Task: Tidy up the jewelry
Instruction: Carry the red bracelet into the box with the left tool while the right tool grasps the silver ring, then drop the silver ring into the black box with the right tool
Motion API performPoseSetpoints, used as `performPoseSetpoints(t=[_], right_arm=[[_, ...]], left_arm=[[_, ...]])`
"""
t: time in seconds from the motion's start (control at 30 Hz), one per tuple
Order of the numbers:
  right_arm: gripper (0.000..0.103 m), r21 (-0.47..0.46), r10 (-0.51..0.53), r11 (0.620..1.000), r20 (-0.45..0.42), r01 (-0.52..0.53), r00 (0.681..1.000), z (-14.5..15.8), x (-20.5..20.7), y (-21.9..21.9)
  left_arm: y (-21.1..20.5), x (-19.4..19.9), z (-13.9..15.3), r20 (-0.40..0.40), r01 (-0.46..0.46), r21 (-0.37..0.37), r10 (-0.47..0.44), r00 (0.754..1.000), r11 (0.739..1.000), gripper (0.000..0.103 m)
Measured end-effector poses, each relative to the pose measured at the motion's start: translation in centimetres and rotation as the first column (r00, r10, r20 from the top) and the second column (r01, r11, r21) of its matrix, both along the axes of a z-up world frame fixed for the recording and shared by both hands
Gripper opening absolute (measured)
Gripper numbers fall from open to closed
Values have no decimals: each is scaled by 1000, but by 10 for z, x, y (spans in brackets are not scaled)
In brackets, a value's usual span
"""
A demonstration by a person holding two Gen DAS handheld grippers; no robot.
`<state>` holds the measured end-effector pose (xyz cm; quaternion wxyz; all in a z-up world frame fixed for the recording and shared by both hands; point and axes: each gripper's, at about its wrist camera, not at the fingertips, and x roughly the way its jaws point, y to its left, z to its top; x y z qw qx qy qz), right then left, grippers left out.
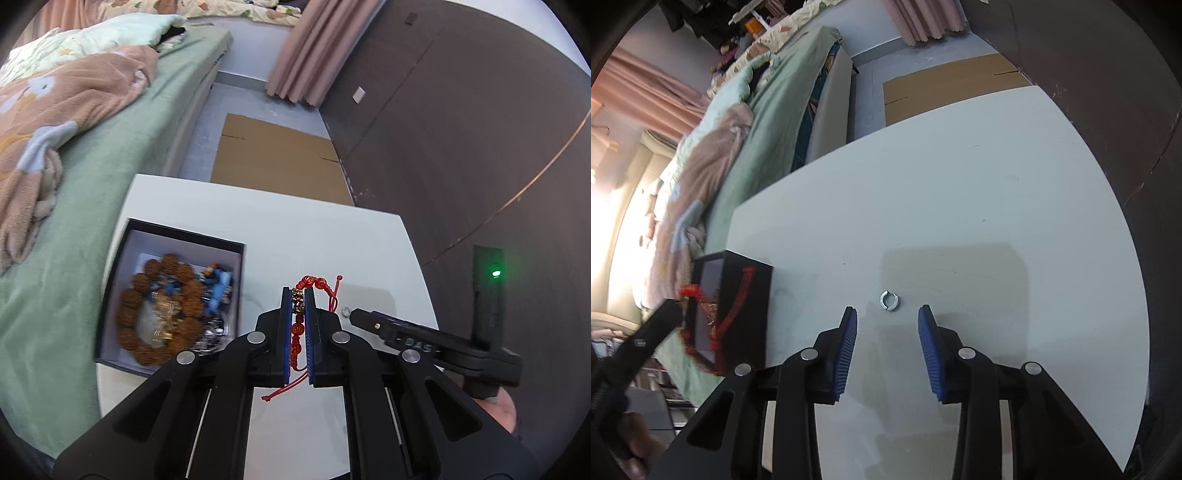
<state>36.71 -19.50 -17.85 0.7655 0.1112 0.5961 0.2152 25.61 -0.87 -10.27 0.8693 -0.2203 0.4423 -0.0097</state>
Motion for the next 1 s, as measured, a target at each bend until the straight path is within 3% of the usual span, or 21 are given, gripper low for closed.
performPoseSetpoints(t=[0.33,0.53,0.67,0.73,0.8,1.0], right_arm=[[31,-141,16,990,65,-7,998,-4,2,25],[13,-277,84,960,124,-47,989,-2,-5,40],[13,-295,119,953,147,-72,982,3,-8,47],[13,-277,124,958,163,-75,979,9,-8,47],[13,-233,116,970,175,-73,978,18,-9,45],[13,-89,100,993,222,-82,970,48,-14,49]], left_arm=[[37,-13,13,20,-56,3,56,998,998,7],[55,-11,18,30,-86,-2,86,996,996,7],[62,0,13,1,-72,-10,72,997,997,7],[66,3,8,-20,-86,3,86,996,996,17],[72,1,3,-28,-111,8,111,993,994,35],[87,-13,-6,-33,-159,16,160,987,987,56]])
